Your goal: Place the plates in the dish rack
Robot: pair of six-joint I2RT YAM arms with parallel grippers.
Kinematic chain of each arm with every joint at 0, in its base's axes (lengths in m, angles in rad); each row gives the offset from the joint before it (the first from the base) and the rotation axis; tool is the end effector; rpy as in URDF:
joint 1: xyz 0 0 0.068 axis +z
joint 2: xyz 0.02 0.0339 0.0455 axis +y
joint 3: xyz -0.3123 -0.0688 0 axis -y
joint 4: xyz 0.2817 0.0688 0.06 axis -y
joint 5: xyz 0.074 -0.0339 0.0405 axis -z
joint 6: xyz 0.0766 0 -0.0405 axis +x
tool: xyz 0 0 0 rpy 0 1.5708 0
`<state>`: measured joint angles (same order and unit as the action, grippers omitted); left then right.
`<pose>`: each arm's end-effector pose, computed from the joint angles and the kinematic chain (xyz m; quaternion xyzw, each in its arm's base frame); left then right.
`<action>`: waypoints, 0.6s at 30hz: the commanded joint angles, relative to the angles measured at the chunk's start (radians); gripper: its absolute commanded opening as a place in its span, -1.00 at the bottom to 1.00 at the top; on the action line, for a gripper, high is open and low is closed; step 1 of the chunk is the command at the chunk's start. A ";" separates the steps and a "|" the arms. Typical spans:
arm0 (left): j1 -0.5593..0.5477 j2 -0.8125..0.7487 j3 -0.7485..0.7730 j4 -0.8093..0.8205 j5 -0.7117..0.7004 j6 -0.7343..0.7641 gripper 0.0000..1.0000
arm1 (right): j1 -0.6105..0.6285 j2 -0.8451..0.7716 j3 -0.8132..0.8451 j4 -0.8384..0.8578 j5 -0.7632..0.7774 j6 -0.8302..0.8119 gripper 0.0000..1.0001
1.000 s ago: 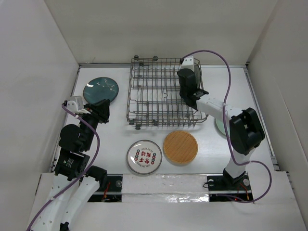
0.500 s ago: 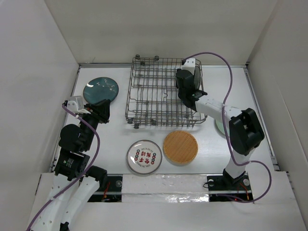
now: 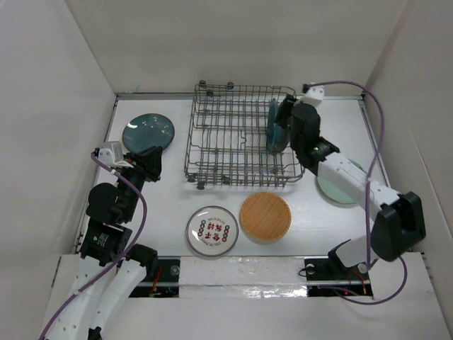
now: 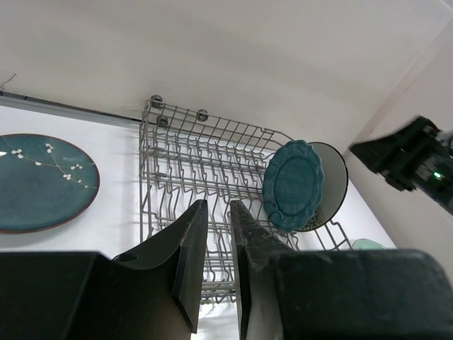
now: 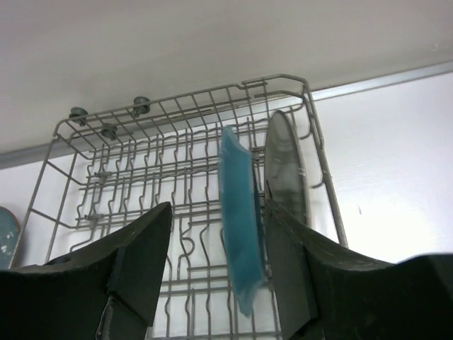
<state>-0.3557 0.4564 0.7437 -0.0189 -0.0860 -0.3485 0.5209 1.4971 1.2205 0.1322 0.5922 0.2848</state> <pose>0.1314 -0.0418 0.4284 -0.0320 0.6057 -0.2496 0.7549 0.3860 0.1722 0.3859 0.1044 0.7408 0.0423 0.6622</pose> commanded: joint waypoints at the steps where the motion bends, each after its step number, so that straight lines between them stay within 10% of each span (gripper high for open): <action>1: 0.003 -0.012 -0.010 0.051 0.011 0.003 -0.66 | -0.094 -0.185 -0.152 0.105 -0.064 0.178 0.02; 2: 0.003 -0.015 -0.007 0.053 0.017 0.002 -0.66 | -0.169 -0.228 -0.264 0.119 -0.081 0.230 -0.77; 3: 0.003 -0.021 -0.009 0.053 0.020 0.000 -0.65 | -0.212 -0.269 -0.318 0.124 -0.101 0.275 -1.00; 9: 0.003 -0.047 -0.010 0.062 0.058 -0.014 -0.65 | -0.572 -0.518 -0.669 0.037 -0.166 0.531 -1.00; 15: 0.003 -0.070 -0.009 0.071 0.110 -0.026 -0.58 | -0.895 -0.606 -0.835 -0.077 -0.392 0.565 0.20; 18: 0.003 -0.096 -0.012 0.076 0.114 -0.026 -0.47 | -1.057 -0.578 -0.911 -0.086 -0.536 0.554 0.33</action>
<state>-0.3557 0.3889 0.7437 -0.0113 -0.0067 -0.3653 -0.4393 0.9123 0.3527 0.0650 0.2516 0.8127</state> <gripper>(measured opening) 0.255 0.656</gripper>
